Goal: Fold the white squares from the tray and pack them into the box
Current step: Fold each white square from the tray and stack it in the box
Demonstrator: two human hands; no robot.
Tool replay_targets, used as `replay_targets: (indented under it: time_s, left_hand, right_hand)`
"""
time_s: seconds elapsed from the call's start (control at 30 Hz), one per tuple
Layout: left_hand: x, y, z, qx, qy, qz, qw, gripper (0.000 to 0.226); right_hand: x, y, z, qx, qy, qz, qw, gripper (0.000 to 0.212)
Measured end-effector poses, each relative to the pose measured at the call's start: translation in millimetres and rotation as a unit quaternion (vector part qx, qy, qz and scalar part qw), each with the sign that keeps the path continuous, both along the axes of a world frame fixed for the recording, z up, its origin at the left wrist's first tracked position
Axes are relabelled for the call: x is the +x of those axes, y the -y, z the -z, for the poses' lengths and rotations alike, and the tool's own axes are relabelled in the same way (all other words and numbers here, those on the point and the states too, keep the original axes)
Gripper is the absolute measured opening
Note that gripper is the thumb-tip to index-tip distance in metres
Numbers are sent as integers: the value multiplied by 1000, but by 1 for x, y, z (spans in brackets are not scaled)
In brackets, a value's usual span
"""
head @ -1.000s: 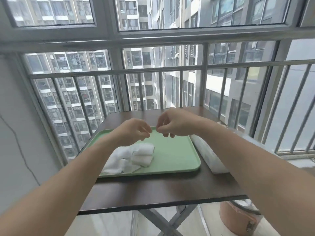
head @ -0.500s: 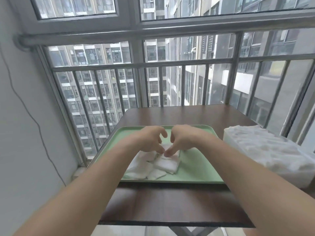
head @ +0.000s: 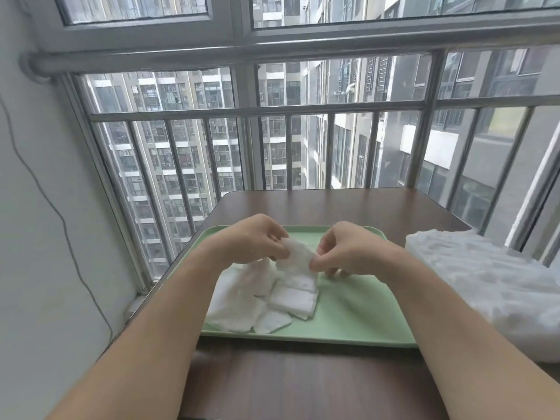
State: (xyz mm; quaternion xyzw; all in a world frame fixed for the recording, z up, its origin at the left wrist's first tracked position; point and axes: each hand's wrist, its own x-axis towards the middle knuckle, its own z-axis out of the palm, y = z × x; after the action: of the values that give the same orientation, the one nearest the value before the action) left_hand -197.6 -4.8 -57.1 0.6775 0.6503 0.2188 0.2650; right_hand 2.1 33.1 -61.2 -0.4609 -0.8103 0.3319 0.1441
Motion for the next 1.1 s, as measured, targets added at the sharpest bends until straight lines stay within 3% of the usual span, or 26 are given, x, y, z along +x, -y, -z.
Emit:
replay_targets:
  time_s: [0.13, 0.23, 0.33, 0.47, 0.53, 0.63, 0.77, 0.87, 0.97, 1.1]
  left_hand:
    - [-3, 3, 5, 20, 80, -16, 996, 15]
    - [-2, 6, 7, 38, 126, -50, 990, 24]
    - [-3, 6, 10, 62, 166, -71, 982, 34]
    - [-3, 5, 13, 92, 245, -115, 958, 16]
    - [0, 6, 12, 94, 288, -128, 944, 12]
    - [4, 7, 11, 83, 366, -134, 917, 18]
    - [10, 8, 10, 53, 452, -113, 883, 23]
    - [14, 7, 11, 45, 470, -83, 877, 20]
    - [18, 9, 12, 36, 477, -42, 877, 17]
    - [21, 10, 12, 28, 486, -7, 873, 17]
  right_hand:
    - [3, 7, -2, -36, -81, 21, 996, 12]
    - [0, 7, 2, -63, -132, 37, 989, 26]
    - [0, 6, 3, -85, -142, 38, 985, 29]
    - [-1, 8, 4, -45, -104, 50, 992, 13]
    - [-2, 7, 2, -12, -125, 81, 989, 15]
    - [-3, 6, -3, -12, -256, 119, 959, 17]
    - [-3, 8, -13, -114, -427, 86, 893, 14]
    - [-2, 9, -11, -153, -426, 45, 891, 13]
    - [-2, 6, -6, -132, -400, 69, 904, 9]
    - [-2, 3, -1, -104, -381, 102, 913, 20]
